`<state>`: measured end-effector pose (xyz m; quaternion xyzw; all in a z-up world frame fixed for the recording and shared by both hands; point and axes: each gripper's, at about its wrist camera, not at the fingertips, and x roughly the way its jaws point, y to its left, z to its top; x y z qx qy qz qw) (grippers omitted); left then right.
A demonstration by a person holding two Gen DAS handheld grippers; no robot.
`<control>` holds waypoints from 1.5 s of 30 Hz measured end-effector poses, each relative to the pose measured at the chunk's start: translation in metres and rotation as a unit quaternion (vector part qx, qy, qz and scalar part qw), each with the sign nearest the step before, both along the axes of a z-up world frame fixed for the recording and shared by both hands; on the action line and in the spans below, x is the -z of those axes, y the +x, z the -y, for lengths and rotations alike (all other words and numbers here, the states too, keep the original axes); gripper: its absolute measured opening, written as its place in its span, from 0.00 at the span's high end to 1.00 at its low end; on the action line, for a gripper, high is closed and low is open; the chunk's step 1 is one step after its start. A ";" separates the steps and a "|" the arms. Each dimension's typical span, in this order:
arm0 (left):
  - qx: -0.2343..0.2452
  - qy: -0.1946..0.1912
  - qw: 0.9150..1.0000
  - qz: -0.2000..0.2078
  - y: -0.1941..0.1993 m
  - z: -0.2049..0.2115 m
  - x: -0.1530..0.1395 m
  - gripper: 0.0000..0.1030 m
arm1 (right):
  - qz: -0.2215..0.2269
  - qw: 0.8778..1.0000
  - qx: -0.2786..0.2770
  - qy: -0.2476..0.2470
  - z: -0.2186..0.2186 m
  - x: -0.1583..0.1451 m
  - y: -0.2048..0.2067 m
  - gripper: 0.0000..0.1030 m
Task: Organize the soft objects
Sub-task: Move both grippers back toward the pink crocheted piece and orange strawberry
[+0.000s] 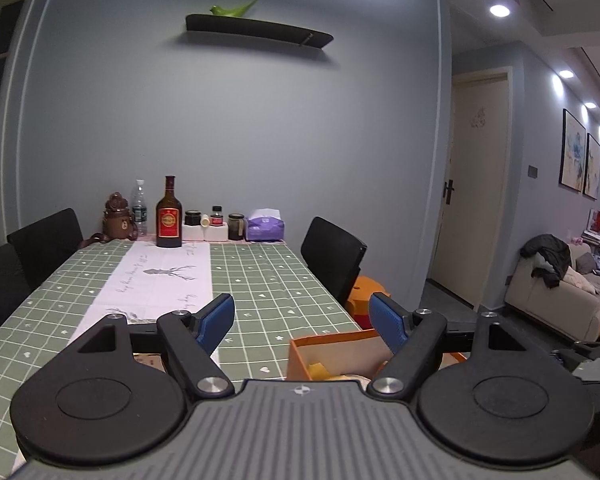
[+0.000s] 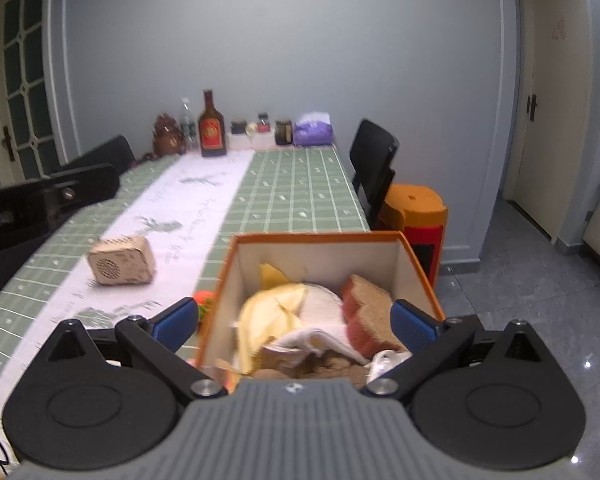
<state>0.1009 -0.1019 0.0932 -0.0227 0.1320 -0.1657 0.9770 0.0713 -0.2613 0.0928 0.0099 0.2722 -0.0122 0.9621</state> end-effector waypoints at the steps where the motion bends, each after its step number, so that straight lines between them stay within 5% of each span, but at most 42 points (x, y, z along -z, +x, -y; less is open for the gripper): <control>1: -0.004 -0.002 1.000 0.000 -0.002 -0.005 0.000 0.13 | 0.007 1.000 -0.003 -0.001 -0.006 -0.002 -0.005 0.03; 15: -0.106 0.025 0.994 0.003 -0.037 -0.065 0.030 0.13 | 0.046 0.998 -0.050 0.010 -0.084 0.020 -0.054 0.03; 32: -0.116 0.062 0.990 -0.056 -0.044 -0.103 0.089 0.13 | 0.073 0.995 -0.048 0.053 -0.120 0.079 -0.081 0.03; 45: -0.129 0.063 0.985 -0.093 -0.022 -0.119 0.119 0.13 | 0.047 0.993 0.054 0.089 -0.140 0.141 -0.056 0.03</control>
